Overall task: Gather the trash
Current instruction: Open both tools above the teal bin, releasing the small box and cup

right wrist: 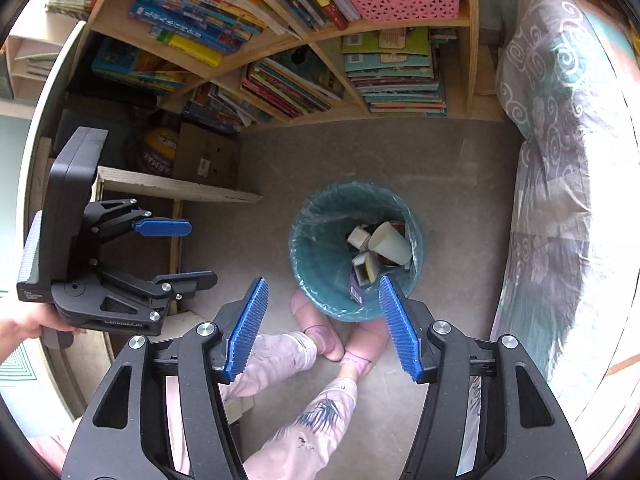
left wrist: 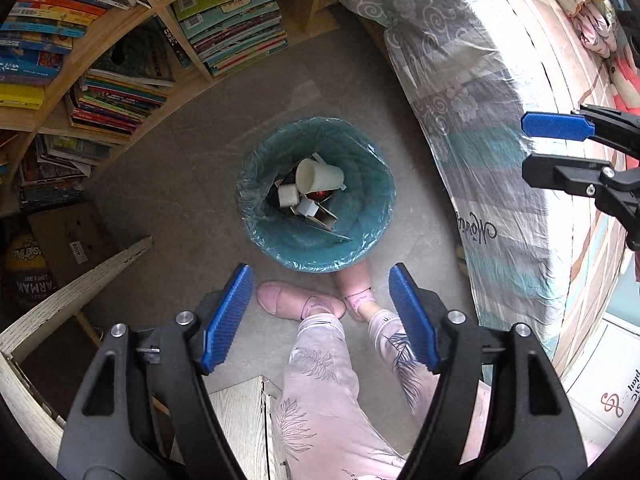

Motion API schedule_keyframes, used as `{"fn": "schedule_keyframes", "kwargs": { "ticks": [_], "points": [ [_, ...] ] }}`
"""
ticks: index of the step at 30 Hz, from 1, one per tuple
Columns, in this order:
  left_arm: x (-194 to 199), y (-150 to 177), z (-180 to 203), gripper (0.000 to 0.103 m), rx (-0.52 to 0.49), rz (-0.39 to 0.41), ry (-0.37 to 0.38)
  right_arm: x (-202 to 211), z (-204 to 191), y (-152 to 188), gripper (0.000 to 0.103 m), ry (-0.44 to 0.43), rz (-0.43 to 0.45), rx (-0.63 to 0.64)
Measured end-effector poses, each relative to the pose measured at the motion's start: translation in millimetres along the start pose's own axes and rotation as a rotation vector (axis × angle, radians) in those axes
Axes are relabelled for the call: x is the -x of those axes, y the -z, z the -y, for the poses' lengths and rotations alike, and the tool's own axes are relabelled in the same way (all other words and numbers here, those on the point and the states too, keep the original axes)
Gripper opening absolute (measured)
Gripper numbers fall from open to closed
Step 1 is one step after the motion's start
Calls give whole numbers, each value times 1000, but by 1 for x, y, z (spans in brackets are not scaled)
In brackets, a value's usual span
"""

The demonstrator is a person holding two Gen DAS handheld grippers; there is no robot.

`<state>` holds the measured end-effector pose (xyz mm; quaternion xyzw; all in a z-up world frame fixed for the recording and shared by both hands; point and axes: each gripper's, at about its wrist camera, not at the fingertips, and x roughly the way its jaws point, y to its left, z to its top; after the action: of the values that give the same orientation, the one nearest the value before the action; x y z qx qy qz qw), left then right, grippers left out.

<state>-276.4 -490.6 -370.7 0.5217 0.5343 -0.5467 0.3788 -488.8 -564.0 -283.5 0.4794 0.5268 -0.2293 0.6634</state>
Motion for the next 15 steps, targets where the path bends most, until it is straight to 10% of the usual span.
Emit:
{"fn": "schedule_keyframes", "kwargs": {
  "ticks": [15],
  "points": [
    [21, 15, 6, 96, 5, 18, -15, 26, -11, 11, 88, 0, 43, -14]
  ]
}}
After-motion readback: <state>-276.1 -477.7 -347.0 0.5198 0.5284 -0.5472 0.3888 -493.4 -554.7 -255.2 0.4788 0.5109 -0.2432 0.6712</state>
